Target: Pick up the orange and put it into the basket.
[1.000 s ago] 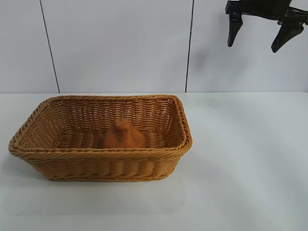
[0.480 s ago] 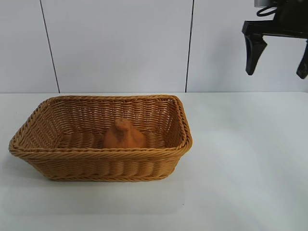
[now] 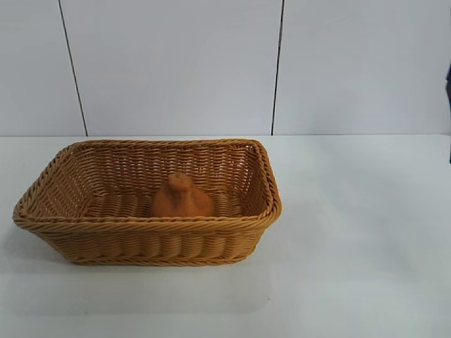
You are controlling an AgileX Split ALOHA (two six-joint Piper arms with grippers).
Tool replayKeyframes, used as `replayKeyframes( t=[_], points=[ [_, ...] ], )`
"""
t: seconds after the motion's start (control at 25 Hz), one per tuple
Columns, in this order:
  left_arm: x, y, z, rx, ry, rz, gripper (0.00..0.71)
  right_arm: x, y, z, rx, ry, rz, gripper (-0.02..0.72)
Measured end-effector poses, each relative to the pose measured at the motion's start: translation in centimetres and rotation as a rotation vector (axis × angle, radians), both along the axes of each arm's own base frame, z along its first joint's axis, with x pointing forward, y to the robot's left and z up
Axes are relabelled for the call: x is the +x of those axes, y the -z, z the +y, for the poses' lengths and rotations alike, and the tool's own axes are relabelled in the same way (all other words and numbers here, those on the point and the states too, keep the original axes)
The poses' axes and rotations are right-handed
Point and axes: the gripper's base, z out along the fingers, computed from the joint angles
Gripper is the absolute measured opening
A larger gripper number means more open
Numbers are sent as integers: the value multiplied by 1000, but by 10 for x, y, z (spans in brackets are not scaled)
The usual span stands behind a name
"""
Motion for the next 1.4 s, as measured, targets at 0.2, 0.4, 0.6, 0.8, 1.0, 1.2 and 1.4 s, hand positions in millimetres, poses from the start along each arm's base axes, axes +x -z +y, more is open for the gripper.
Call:
replayKeyframes(
  t=[0.2,0.4,0.6,0.8,1.0,1.2,1.4],
  points=[
    [0,0,0,0,0,0,639,-44,14,-5,19,-6,-188,694],
    [0,0,0,0,0,0,639,-74,-1,-9,45,-7,-395,694],
    [0,0,0,0,0,0,639,-99,-7,-11,49,-8,-413,694],
    [0,0,0,0,0,0,639,-109,-5,-12,51,-9,-406,694],
    [0,0,0,0,0,0,639,-123,-12,-13,77,-8,-523,694],
    [0,0,0,0,0,0,639,-147,-18,-17,86,-9,-683,694],
    [0,0,0,0,0,0,639,-169,-20,-21,78,-6,-826,694]
  ],
)
